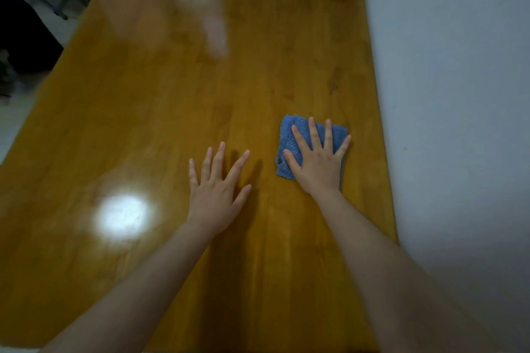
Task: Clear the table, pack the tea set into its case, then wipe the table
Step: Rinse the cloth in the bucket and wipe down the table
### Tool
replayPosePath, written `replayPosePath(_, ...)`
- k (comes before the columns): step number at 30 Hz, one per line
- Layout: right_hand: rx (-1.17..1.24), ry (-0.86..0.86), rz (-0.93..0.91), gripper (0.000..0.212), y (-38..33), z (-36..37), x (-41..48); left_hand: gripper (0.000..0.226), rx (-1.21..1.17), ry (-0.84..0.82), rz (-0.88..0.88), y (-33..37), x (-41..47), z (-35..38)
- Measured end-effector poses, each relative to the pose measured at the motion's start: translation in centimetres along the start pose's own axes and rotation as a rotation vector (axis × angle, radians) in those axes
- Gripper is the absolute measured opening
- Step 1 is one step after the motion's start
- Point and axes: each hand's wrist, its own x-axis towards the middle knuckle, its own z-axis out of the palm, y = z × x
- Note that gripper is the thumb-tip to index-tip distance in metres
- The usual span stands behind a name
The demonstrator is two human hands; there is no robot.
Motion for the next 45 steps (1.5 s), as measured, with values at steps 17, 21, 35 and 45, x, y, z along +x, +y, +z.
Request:
replayPosePath(17,0.045,-0.039,0.170,0.068,0.5,1.0,-10.2,0.067,0.005,0.012,0.178,-0.3,1.6,-2.2)
replayPosePath(21,0.048,-0.037,0.155,0.068,1.2,0.9,-8.3,0.066,-0.006,0.021,0.182,1.0,4.3,-2.1)
replayPosePath(35,0.061,-0.013,0.111,0.069,6.0,-0.5,8.6,0.065,0.027,0.086,0.160,4.1,15.6,-0.5)
replayPosePath(45,0.063,-0.006,0.098,0.068,8.3,-1.5,19.2,0.065,-0.031,0.152,0.063,4.7,19.3,-1.0)
